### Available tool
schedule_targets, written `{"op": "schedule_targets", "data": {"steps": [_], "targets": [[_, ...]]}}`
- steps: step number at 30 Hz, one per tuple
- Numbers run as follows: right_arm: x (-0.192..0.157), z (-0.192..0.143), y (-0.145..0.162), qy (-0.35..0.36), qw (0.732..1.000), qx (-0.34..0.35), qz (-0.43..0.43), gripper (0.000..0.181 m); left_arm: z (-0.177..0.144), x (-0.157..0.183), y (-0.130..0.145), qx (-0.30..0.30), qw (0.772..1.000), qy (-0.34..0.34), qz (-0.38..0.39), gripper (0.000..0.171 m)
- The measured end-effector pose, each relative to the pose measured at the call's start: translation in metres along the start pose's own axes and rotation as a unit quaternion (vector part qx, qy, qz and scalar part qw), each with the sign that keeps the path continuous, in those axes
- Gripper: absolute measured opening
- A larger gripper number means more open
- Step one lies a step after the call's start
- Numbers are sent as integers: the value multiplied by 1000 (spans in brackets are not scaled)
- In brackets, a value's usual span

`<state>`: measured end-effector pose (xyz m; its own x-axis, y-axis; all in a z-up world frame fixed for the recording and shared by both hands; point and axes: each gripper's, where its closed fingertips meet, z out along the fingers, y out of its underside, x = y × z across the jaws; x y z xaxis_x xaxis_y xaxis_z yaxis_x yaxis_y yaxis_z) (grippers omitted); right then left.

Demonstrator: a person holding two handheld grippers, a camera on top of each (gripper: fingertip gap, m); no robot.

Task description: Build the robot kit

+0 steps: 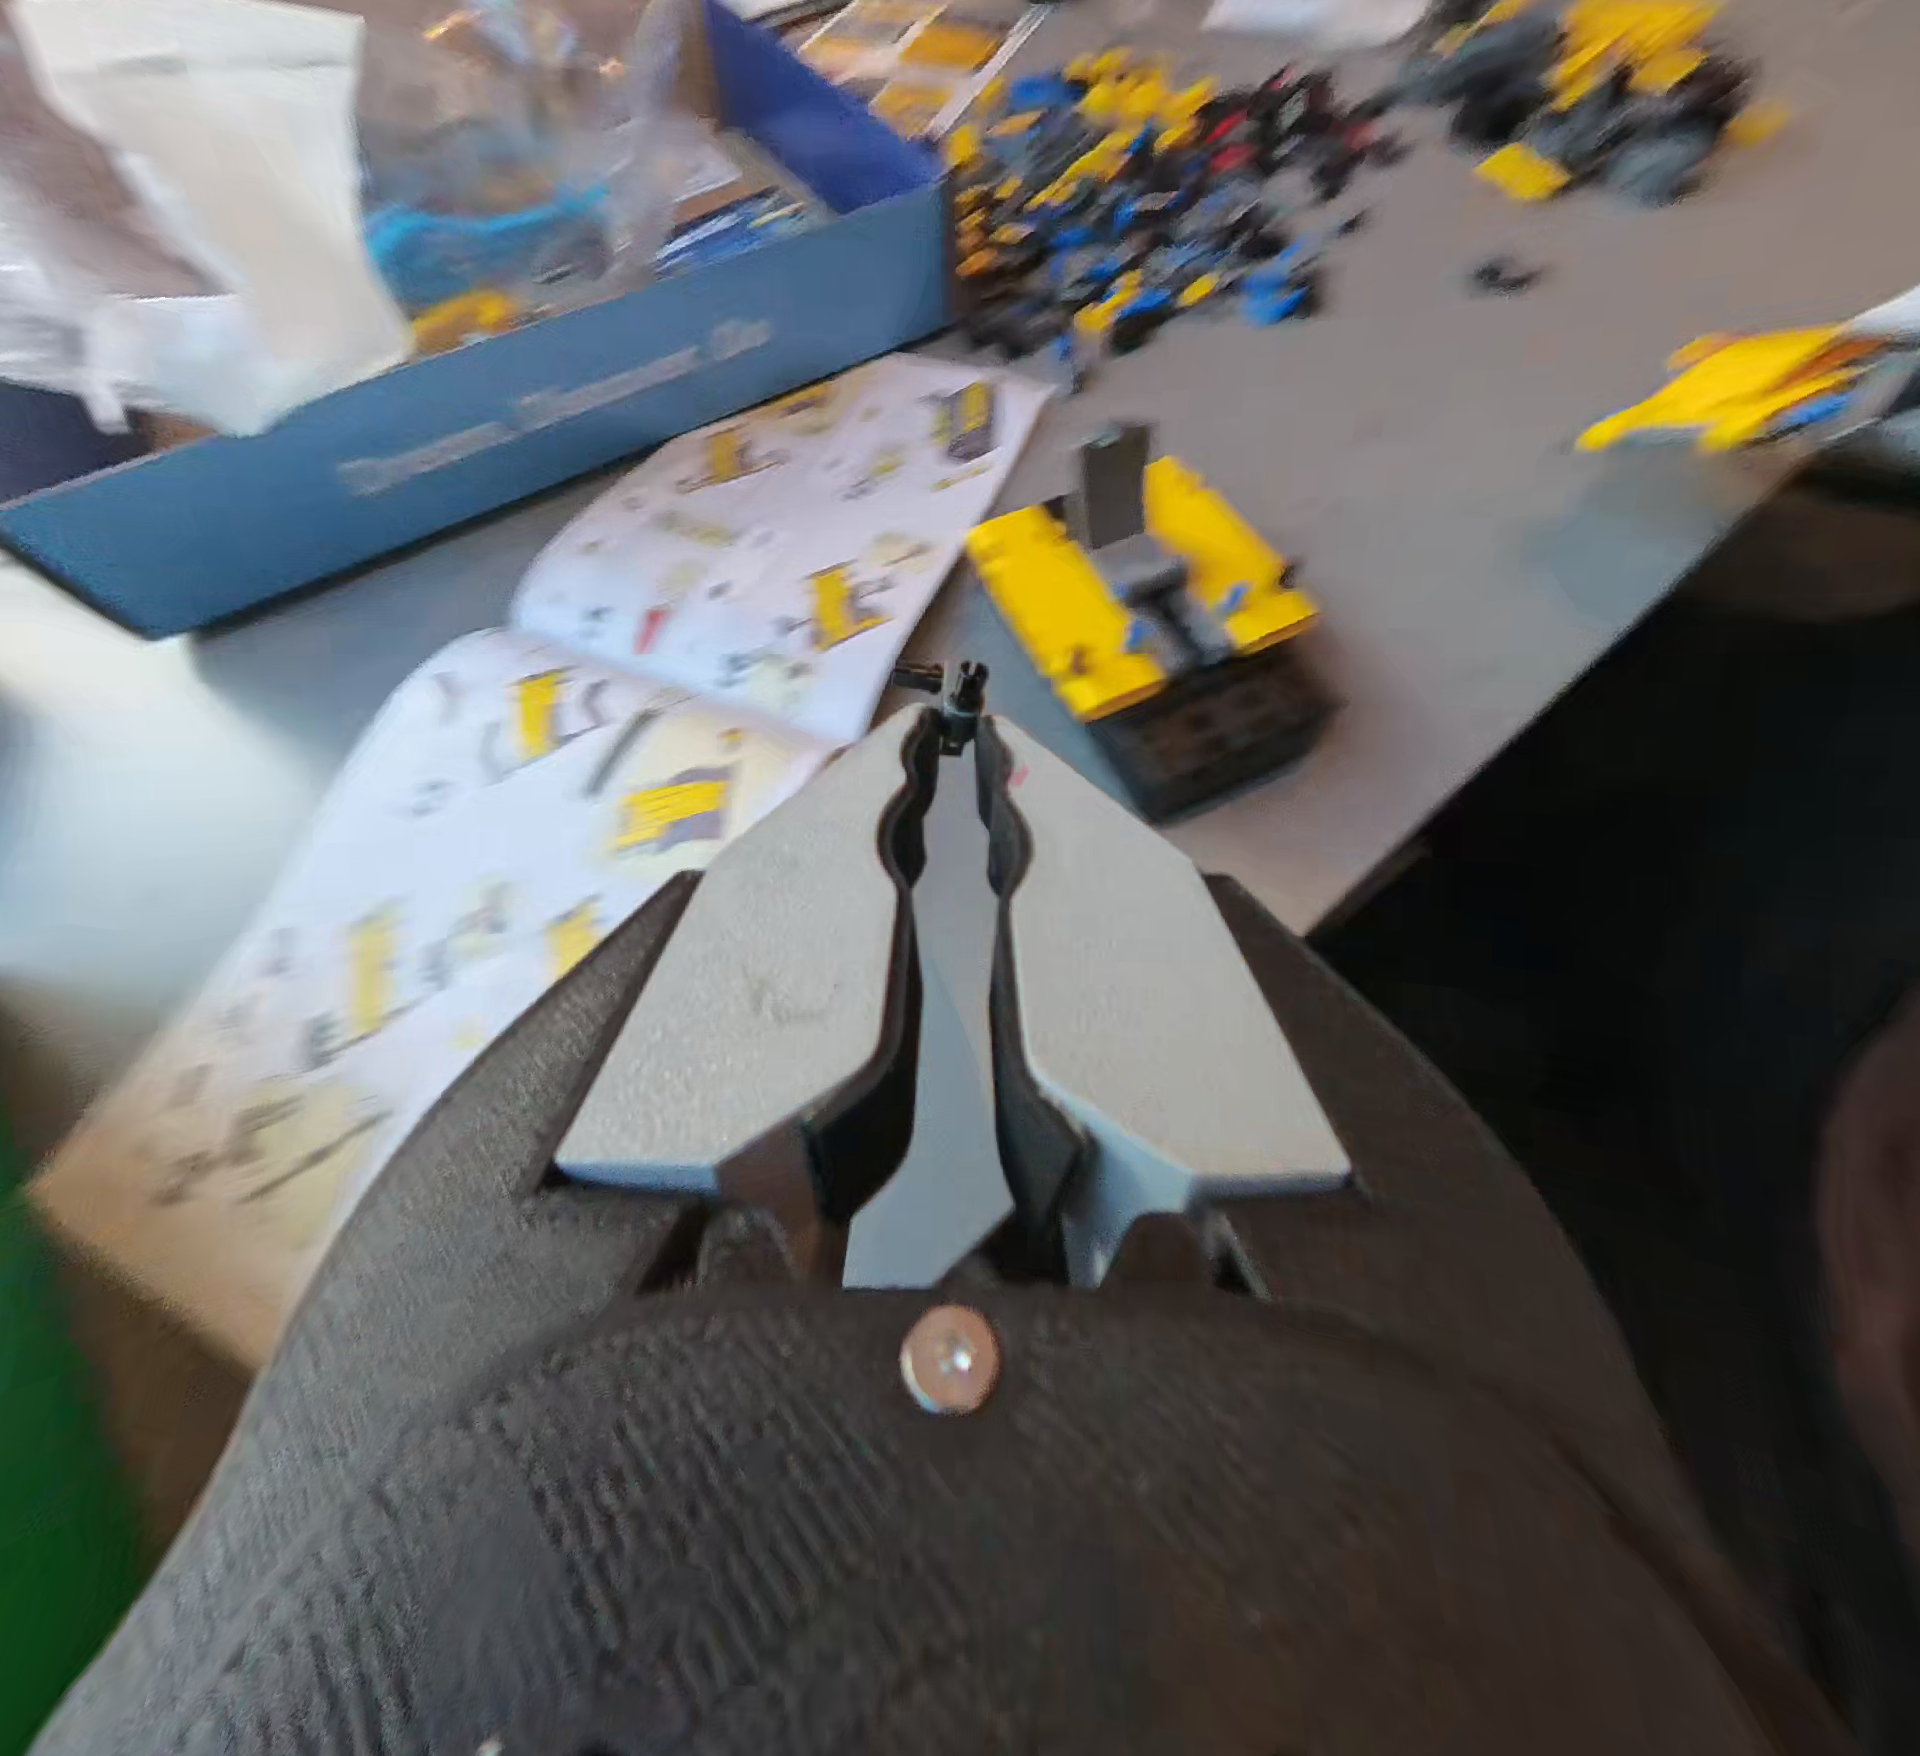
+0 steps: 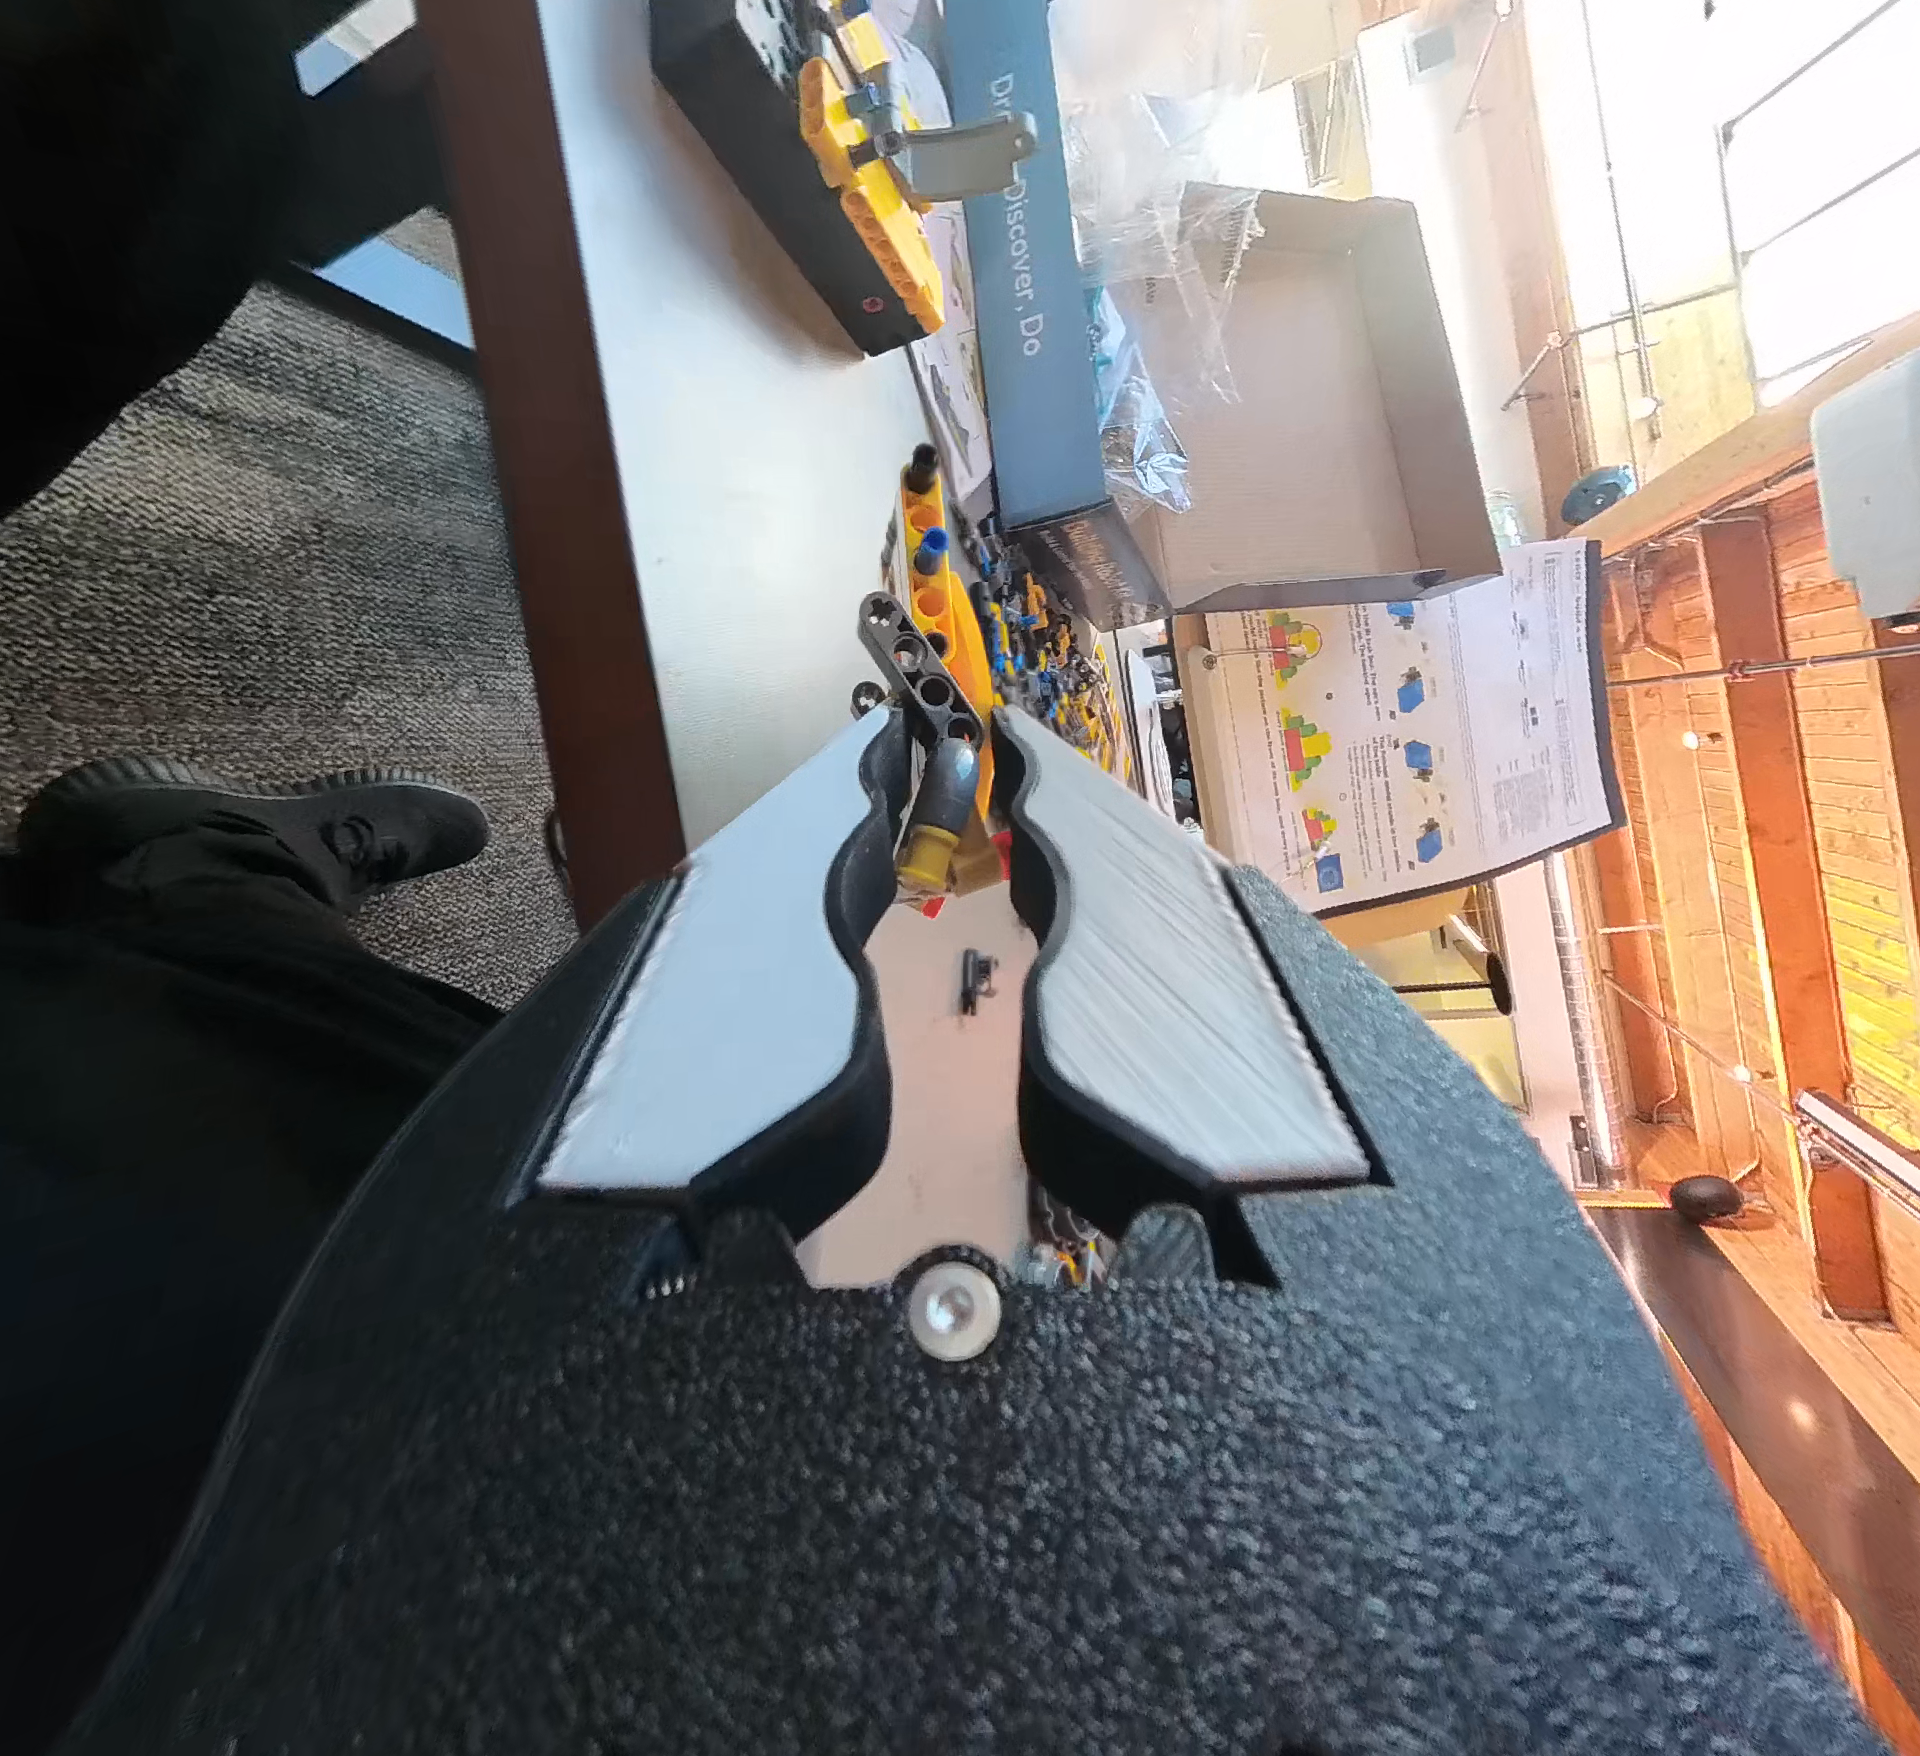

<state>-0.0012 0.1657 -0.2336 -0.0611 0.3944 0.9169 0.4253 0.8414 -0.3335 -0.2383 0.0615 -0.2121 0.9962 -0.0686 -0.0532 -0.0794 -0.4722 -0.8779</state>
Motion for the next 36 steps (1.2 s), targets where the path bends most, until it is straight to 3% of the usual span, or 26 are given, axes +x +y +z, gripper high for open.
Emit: {"op": "schedule_targets", "data": {"steps": [1, 4, 9, 15, 22, 28, 36], "targets": [[2, 1, 0, 2, 1000, 1, 4, 12, 4, -12, 6, -22, 999, -13, 19, 4], [7, 3, 0, 4, 1000, 0, 13, 12, 35, -10, 21, -86, 995, 32, 33, 4], [17, -2, 10, 21, 1000, -15, 11, 11, 76, 34, 30, -146, 980, 108, 76, 4], [22, 2, 34, 23, 999, -41, 15, 11, 112, 81, 11, -123, 977, 143, 100, 4], [40, 13, 26, 51, 998, -19, -10, 11, 152, 123, -14, -101, 971, 181, 122, 4], [44, 37, 7, 53, 988, 88, -111, 11, 146, 117, -20, -63, 979, 174, 85, 4], [35, 81, 8, 7, 976, 142, -163, 11, 139, 100, -22, -50, 984, 163, 50, 4]]}}
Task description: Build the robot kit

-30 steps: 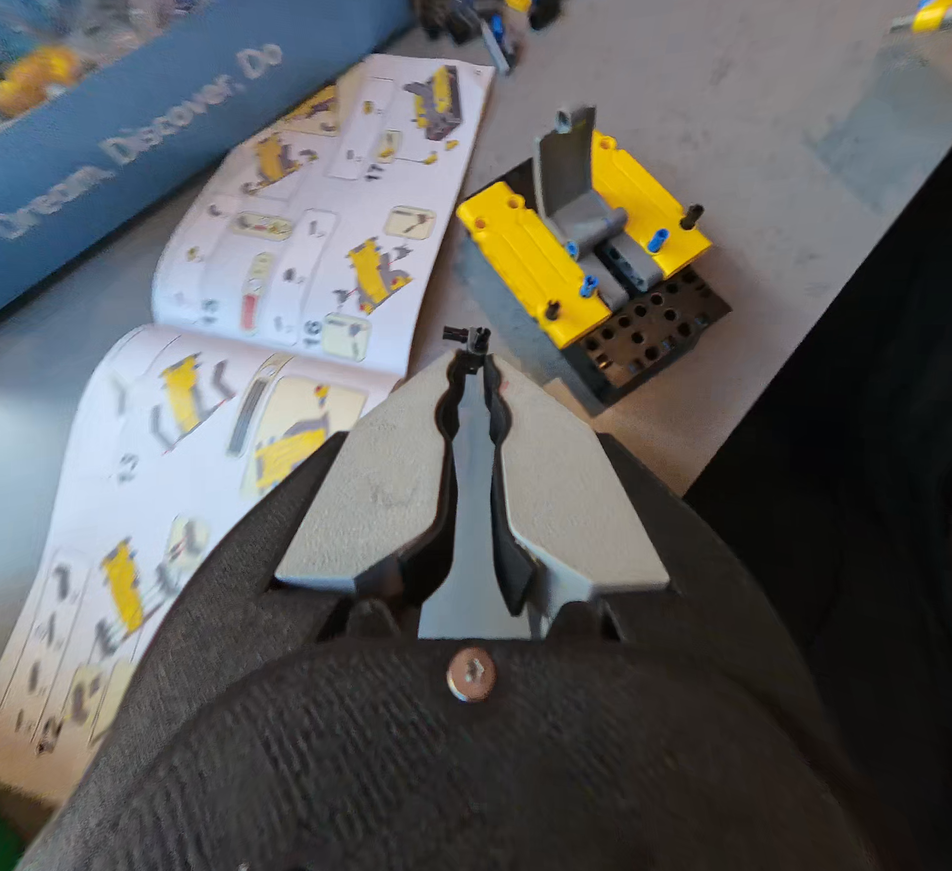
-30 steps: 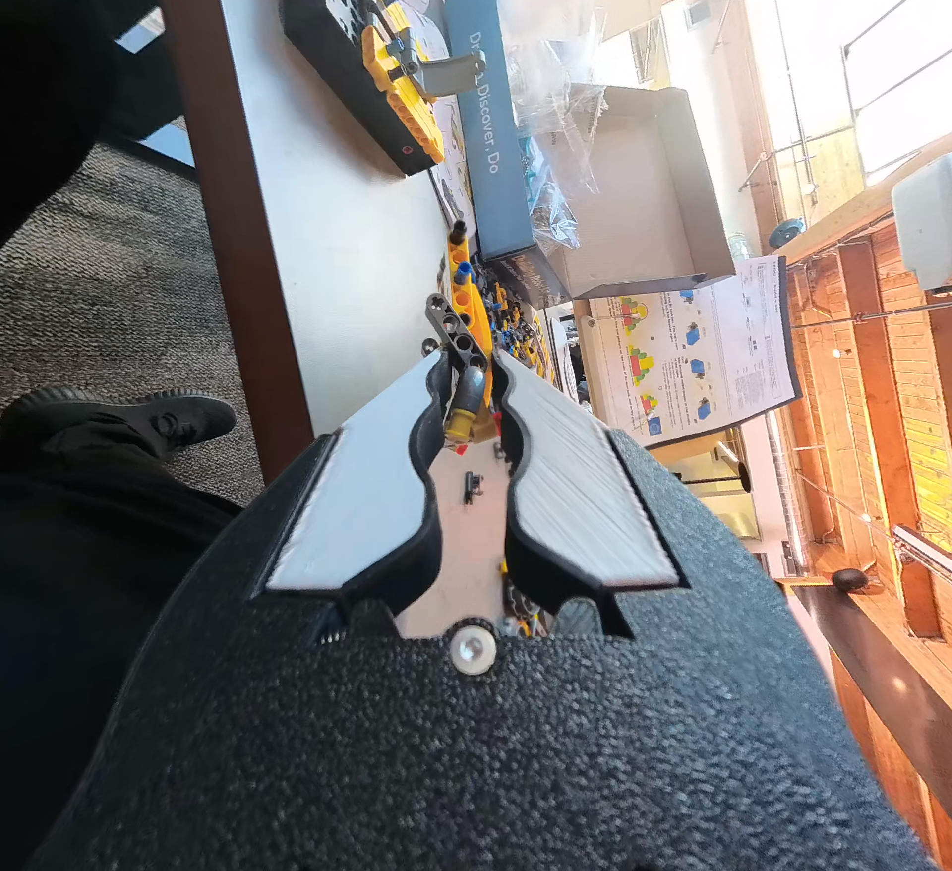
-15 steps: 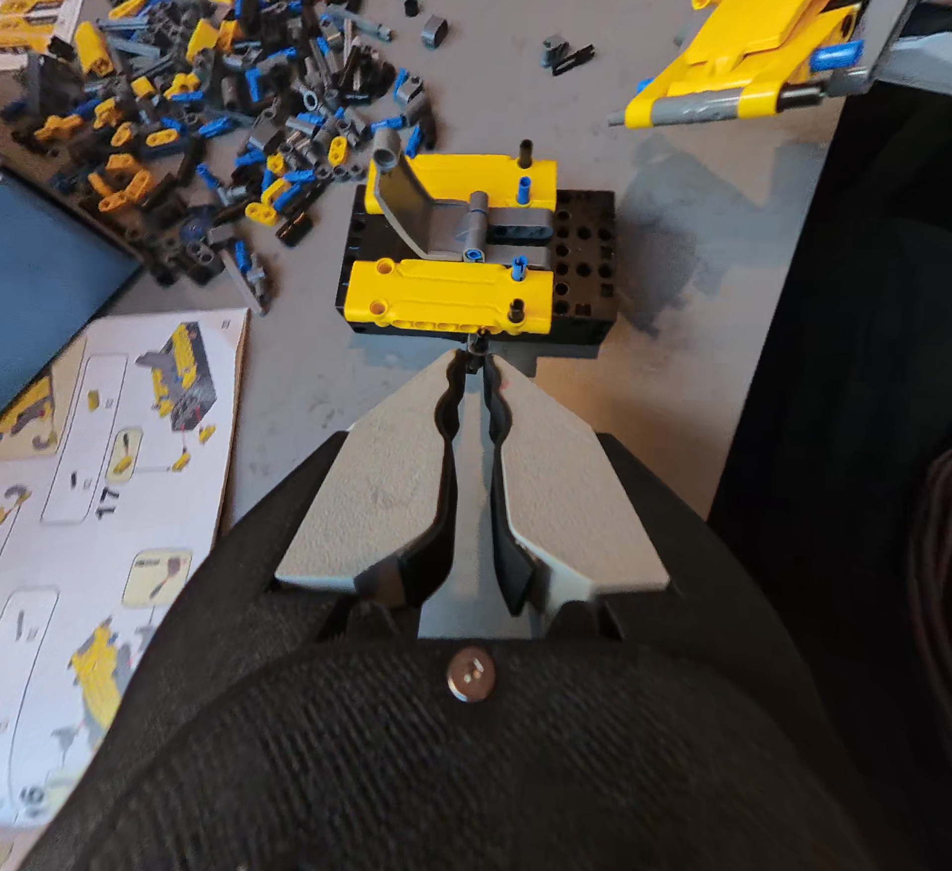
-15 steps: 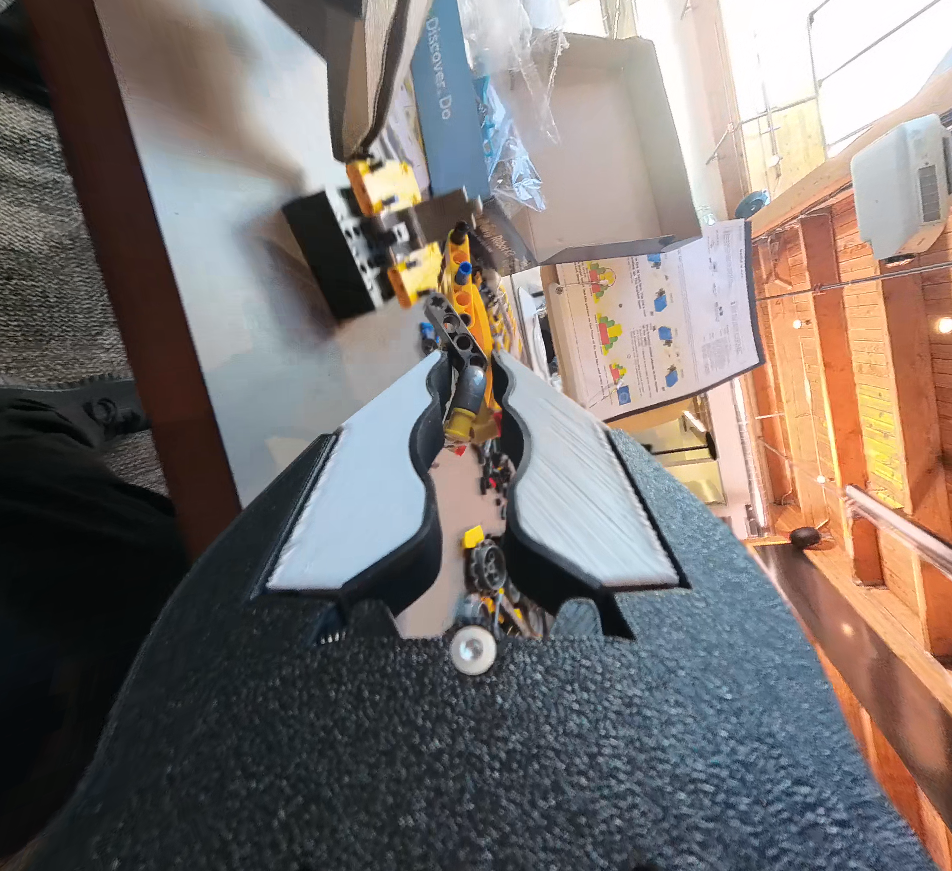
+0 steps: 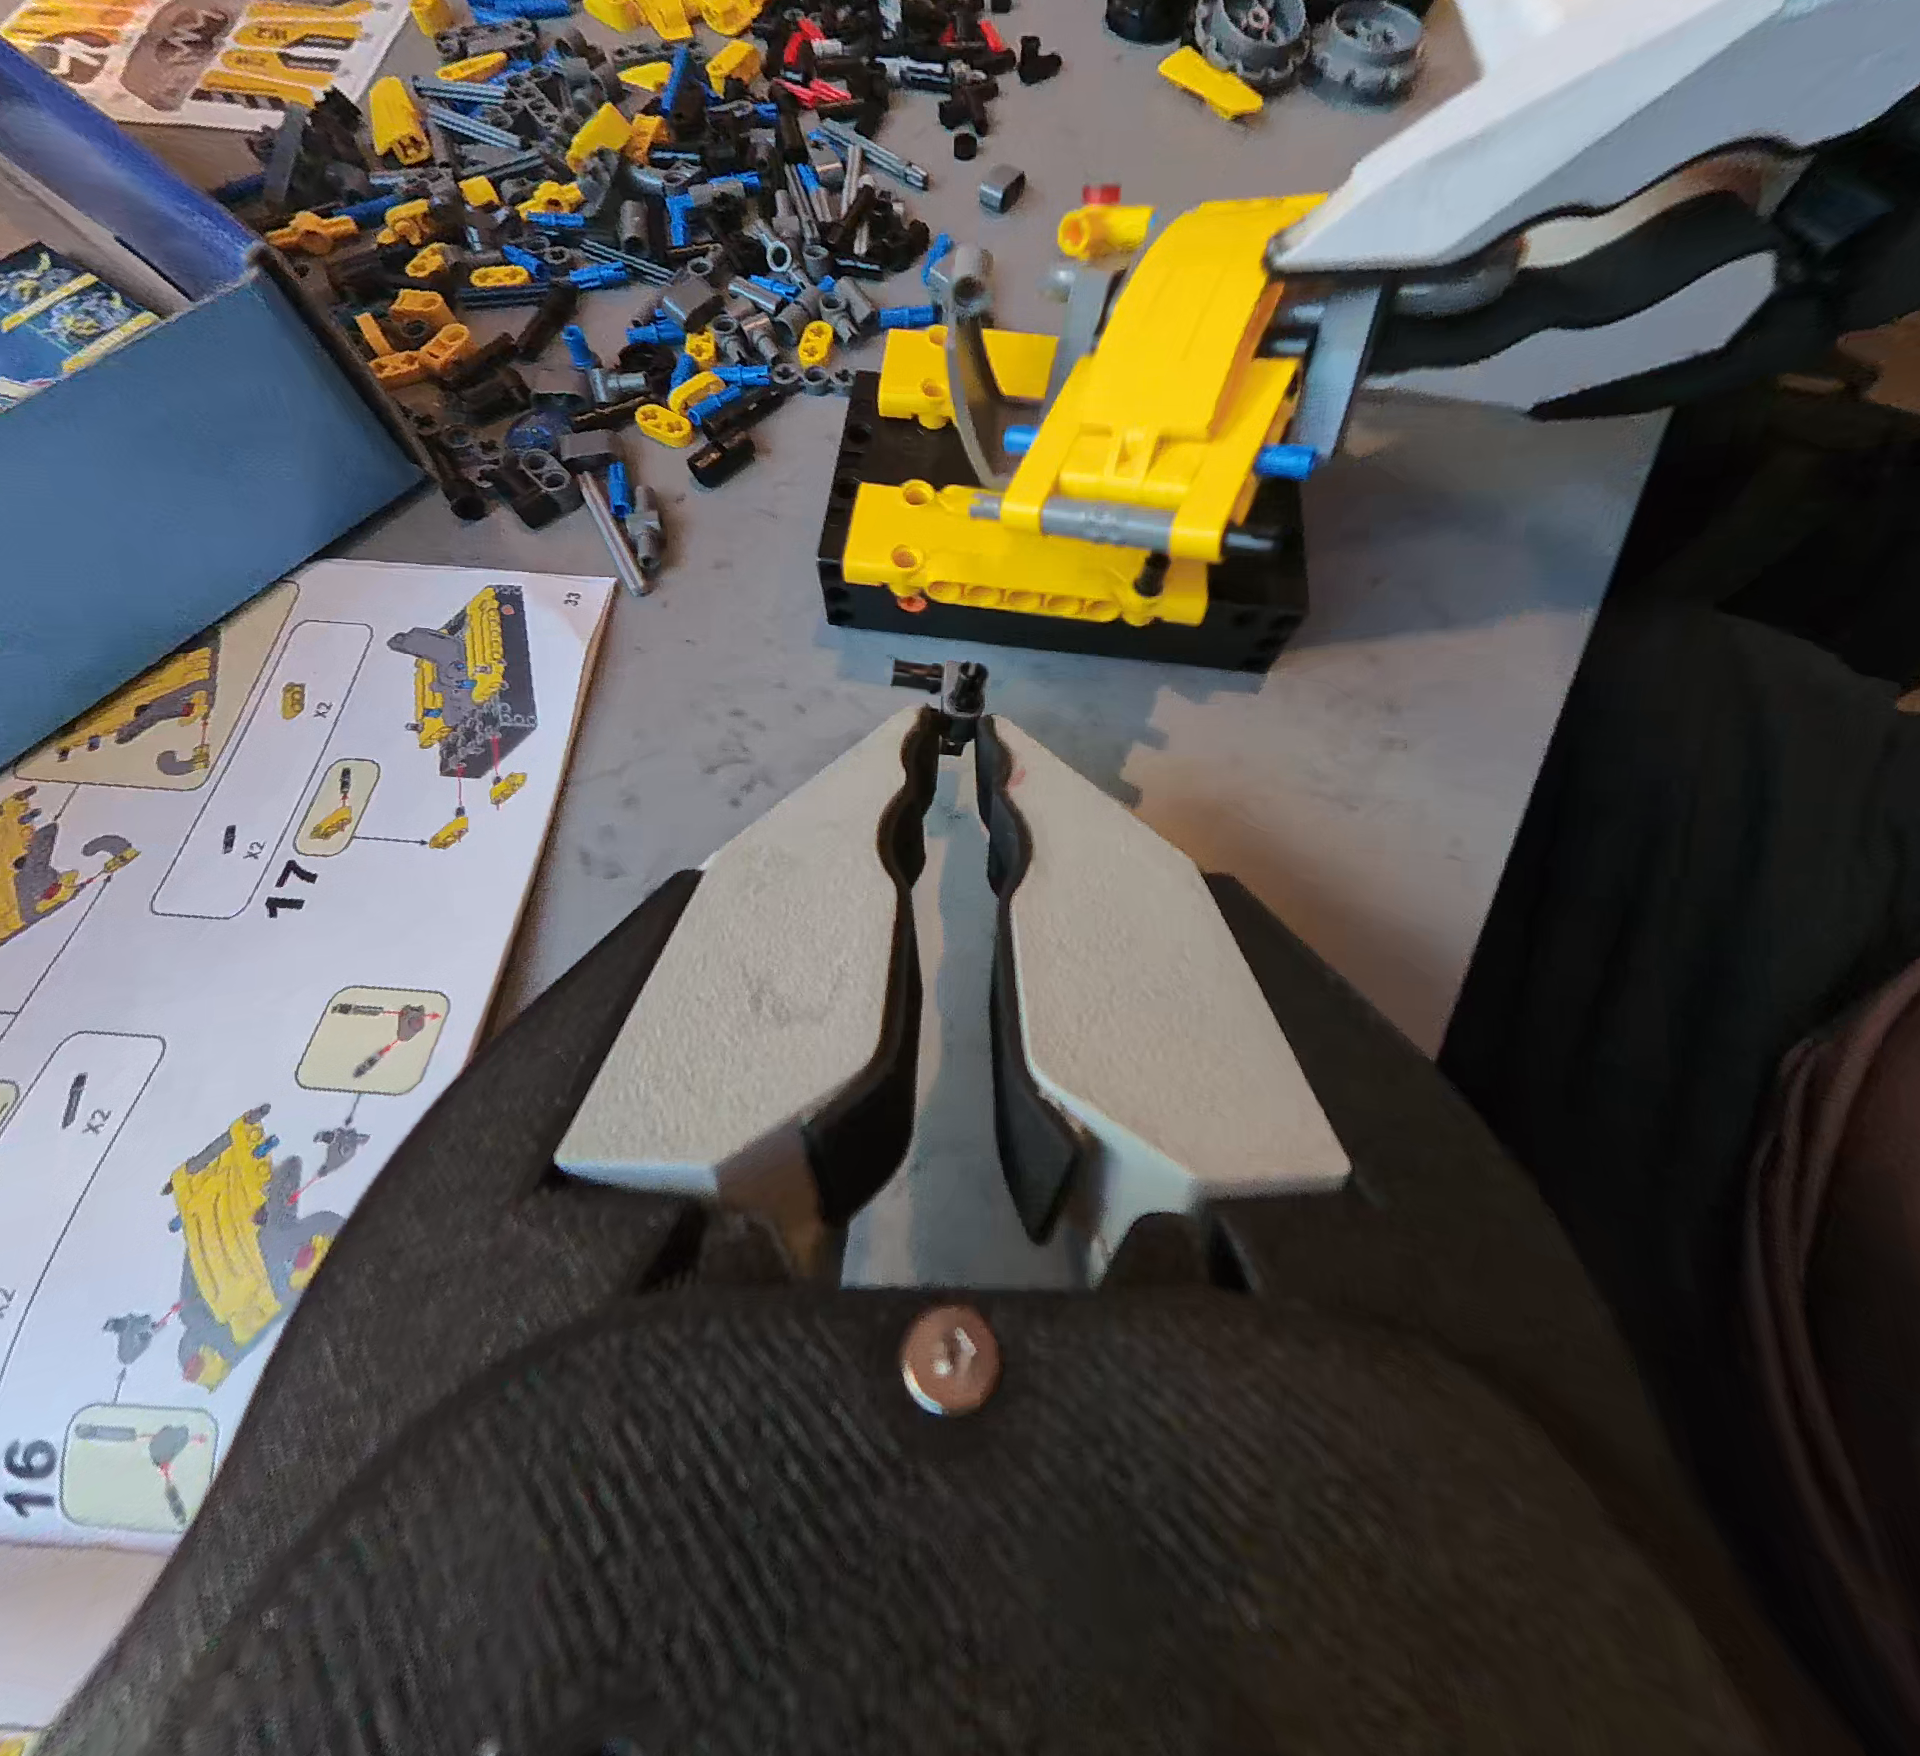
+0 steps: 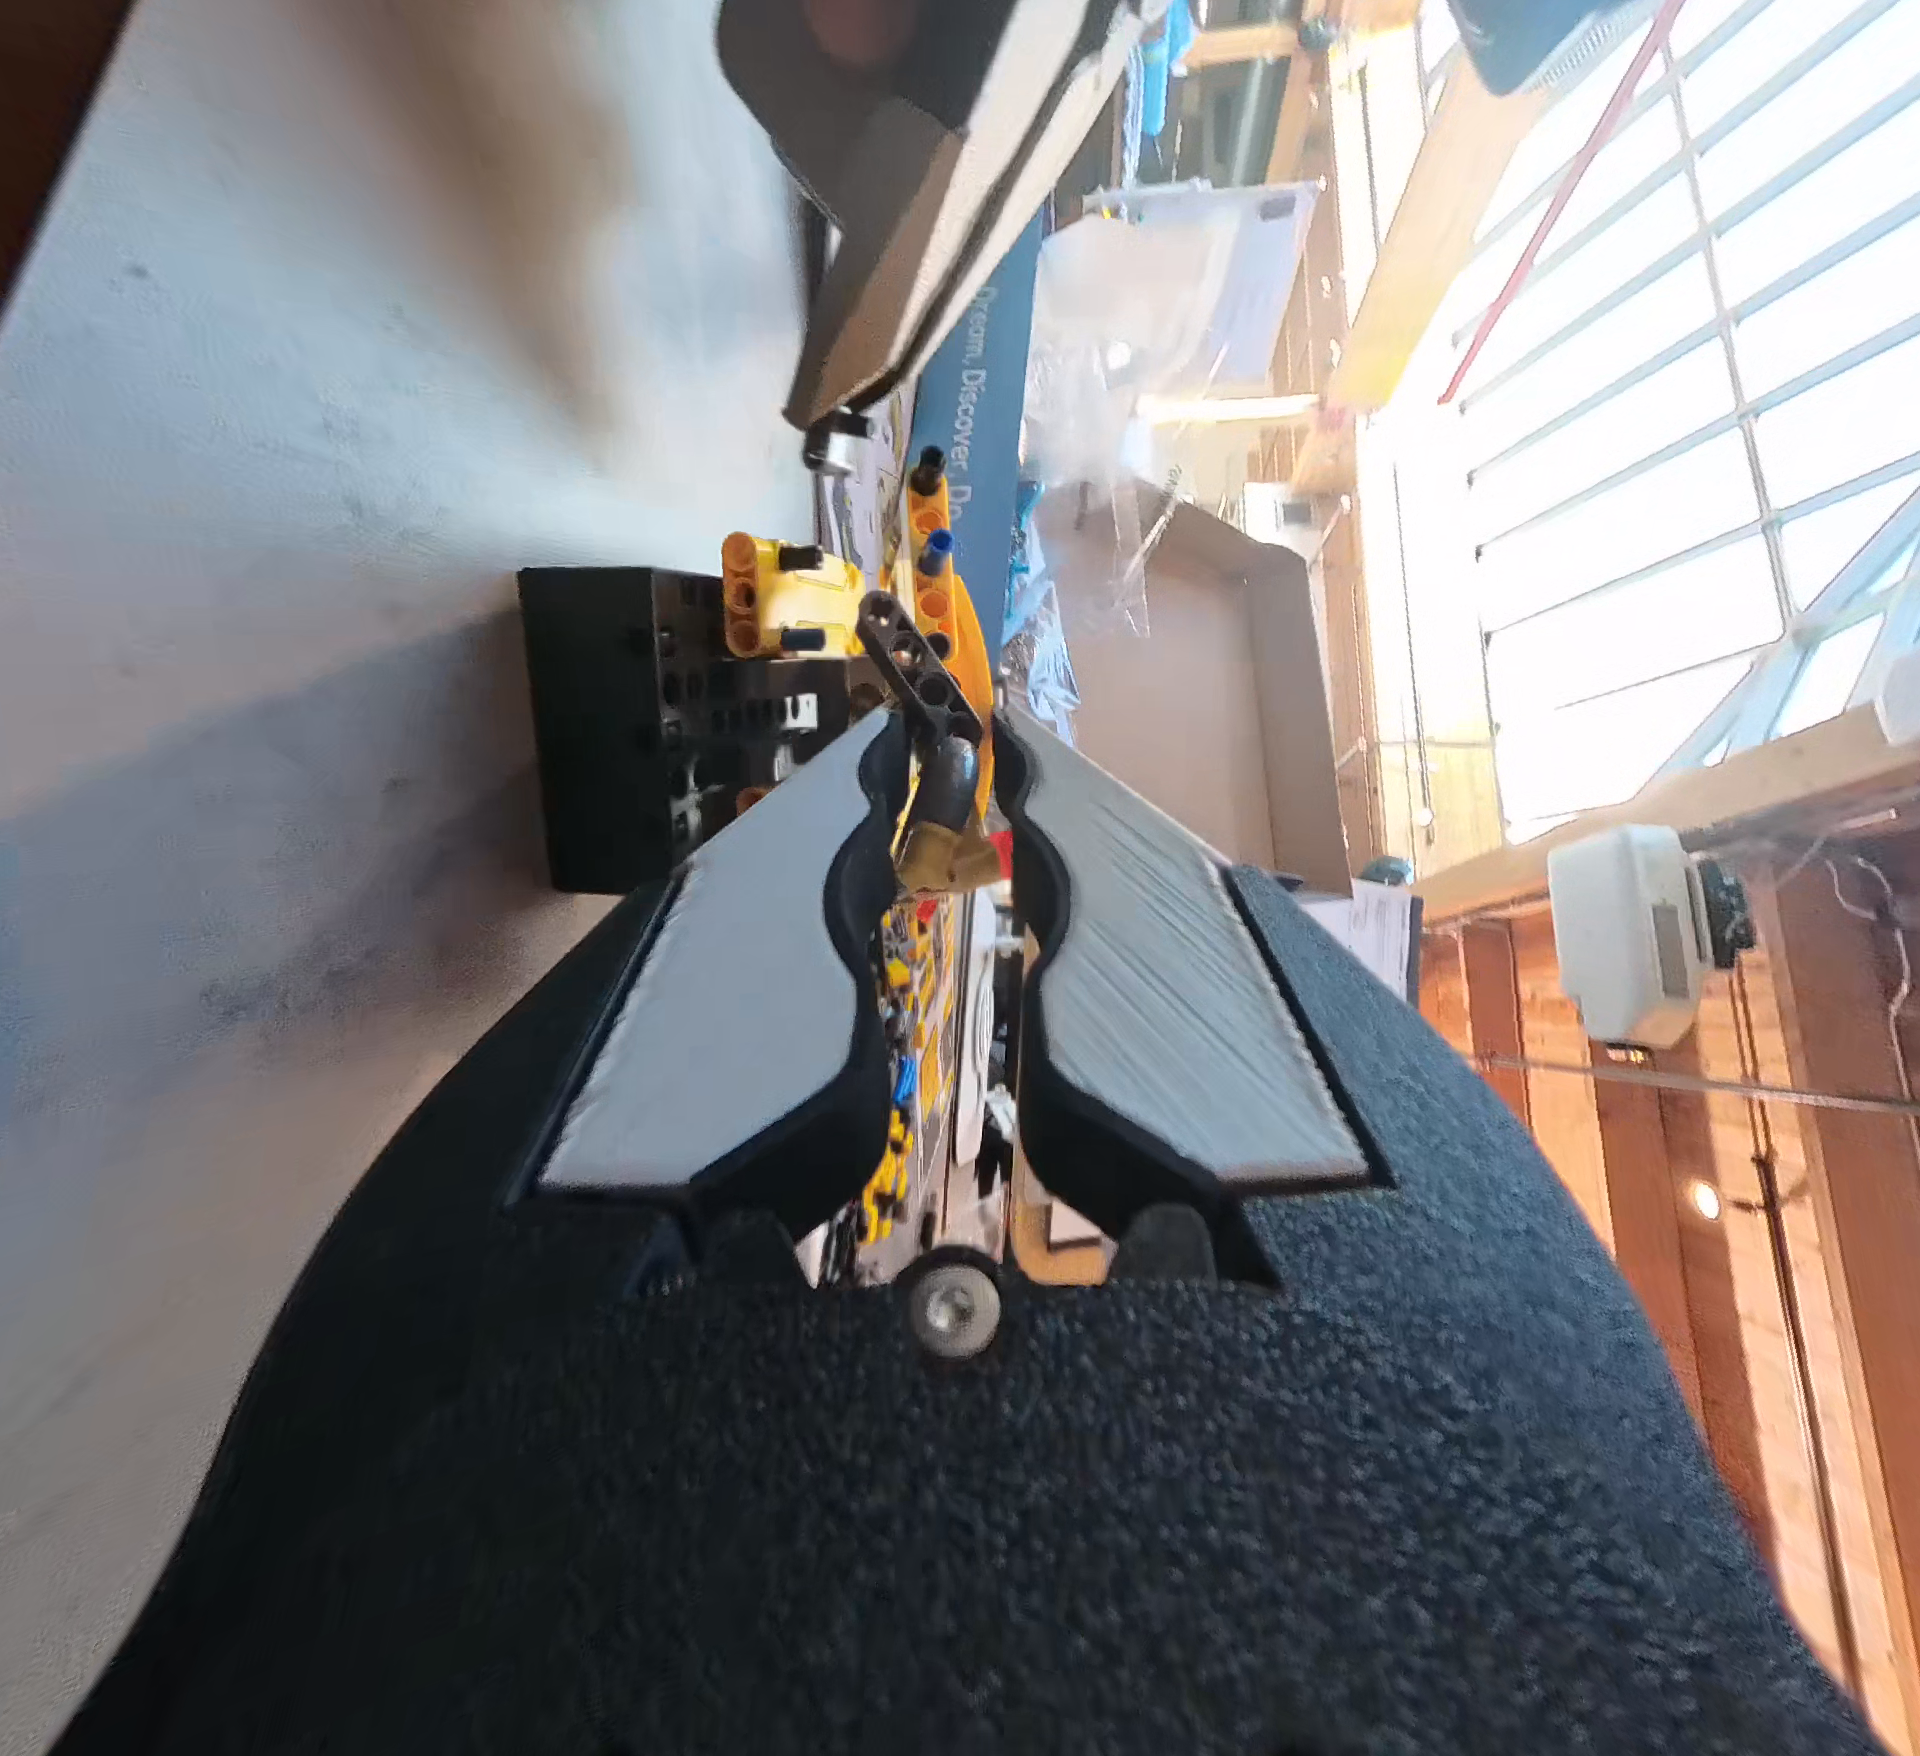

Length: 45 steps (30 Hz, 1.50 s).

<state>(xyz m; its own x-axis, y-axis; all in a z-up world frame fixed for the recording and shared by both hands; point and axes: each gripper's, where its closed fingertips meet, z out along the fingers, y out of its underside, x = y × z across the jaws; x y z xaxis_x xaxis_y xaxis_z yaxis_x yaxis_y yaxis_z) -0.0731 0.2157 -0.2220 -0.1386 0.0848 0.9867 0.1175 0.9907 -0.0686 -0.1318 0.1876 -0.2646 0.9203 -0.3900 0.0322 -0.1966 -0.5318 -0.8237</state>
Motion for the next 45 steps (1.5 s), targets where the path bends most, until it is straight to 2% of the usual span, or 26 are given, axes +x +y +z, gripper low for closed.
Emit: {"op": "schedule_targets", "data": {"steps": [4, 6, 8, 13, 15, 20, 22, 25, 29, 31, 33, 35, 37, 41, 43, 45], "targets": [[-4, 7, 7, -20, 1000, 14, -16, 14, 2, -3, -7, 17, 1000, 7, -17, 4], [-10, 6, 7, -51, 998, 18, -17, 22, 3, -3, -8, 17, 1000, 9, -22, 4], [-16, 3, 5, -83, 996, 26, -14, 38, 4, -3, -8, 15, 999, 14, -25, 4], [-10, -2, 8, -118, 993, 21, 15, 59, 4, -3, -7, 14, 999, 17, -30, 5], [-8, -8, 8, -130, 990, 17, 43, 67, 5, -2, -7, 13, 999, 17, -26, 4], [-7, -26, 16, -159, 970, 9, 183, 66, 3, 4, -7, 16, 999, 31, -33, 4], [-13, -33, 19, -183, 942, 16, 281, 55, 1, 4, -7, 20, 998, 34, -41, 4], [-29, -33, 36, -212, 896, -4, 390, 63, 1, 4, -7, 17, 998, 33, -42, 4], [-40, -36, 51, -233, 852, -28, 468, 62, 2, 6, -5, 11, 999, 34, -39, 4], [-39, -38, 58, -235, 837, -32, 492, 53, 1, 5, -5, 14, 998, 37, -45, 4], [-43, -39, 70, -252, 824, -47, 505, 50, -1, 5, -6, 18, 997, 42, -56, 4], [-47, -39, 82, -280, 799, -58, 528, 43, -1, 4, -5, 19, 996, 46, -68, 4], [-47, -35, 91, -309, 751, -63, 580, 44, 0, 2, -5, 15, 996, 46, -75, 4], [-51, -26, 94, -380, 620, -66, 683, 45, 5, 2, -6, 12, 996, 47, -78, 4], [-47, -23, 88, -394, 583, -41, 709, 43, 7, 1, -8, 13, 995, 50, -85, 4], [-49, -20, 87, -401, 559, -41, 725, 44, 9, 0, -10, 14, 995, 52, -89, 4]]}}
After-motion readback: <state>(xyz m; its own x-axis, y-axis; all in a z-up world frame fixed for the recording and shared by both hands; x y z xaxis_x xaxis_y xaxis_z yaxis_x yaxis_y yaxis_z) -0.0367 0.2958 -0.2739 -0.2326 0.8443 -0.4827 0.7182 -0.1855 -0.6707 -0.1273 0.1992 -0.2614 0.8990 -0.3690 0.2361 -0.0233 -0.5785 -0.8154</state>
